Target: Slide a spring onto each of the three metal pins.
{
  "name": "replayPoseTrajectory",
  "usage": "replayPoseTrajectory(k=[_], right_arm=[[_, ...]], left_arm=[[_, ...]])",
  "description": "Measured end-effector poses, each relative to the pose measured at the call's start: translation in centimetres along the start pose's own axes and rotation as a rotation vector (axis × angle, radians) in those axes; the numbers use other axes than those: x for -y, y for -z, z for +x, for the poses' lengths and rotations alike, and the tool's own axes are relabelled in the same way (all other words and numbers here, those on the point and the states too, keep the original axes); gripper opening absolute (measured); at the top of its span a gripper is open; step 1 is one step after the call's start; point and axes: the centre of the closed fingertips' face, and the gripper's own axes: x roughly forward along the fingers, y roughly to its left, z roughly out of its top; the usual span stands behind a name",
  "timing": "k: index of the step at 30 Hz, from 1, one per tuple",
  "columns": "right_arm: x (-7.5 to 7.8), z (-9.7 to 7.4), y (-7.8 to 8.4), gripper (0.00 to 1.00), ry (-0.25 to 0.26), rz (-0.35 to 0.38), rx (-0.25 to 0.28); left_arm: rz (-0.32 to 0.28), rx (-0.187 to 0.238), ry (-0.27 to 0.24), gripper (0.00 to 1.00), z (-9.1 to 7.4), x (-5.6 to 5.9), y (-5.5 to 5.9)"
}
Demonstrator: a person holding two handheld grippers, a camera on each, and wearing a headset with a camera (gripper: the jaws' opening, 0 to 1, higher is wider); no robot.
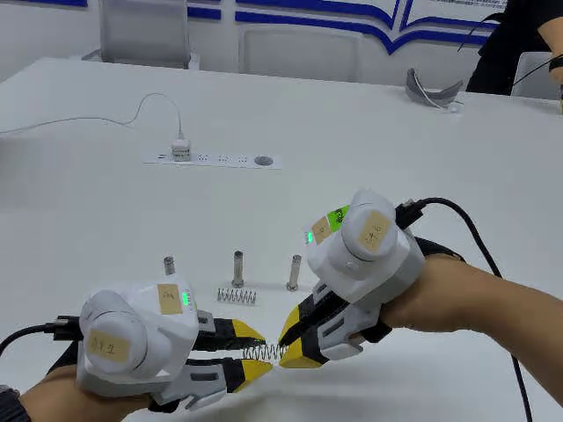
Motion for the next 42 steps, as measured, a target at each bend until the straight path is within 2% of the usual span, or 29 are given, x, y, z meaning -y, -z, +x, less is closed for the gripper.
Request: replayPoseTrajectory(k=[11,22,34,42], right_arm=[[-0.2,-1.1,-1.0,0.12,0.007,-0.016,-0.013],[-0.6,-1.7,-3.0,0.12,0.019,-0.032,0.009],[-0.5,-1.9,-5.0,0.12,0.039,-0.057,0.039],[-0.2,-1.7,-4.9,0.13,0.045,-0.035,0.032]], left_arm=[[0.025,-0.007,0.006,0.12,0.1,0.1,0.0],[0.037,-0.009,0.011,0.11,0.3,0.3,0.1],[0.013,0.021,-0.003,0.11,0.1,-0.1,-0.5],[-0.01,0.028,-0.013,0.11,0.1,-0.3,-0.4]])
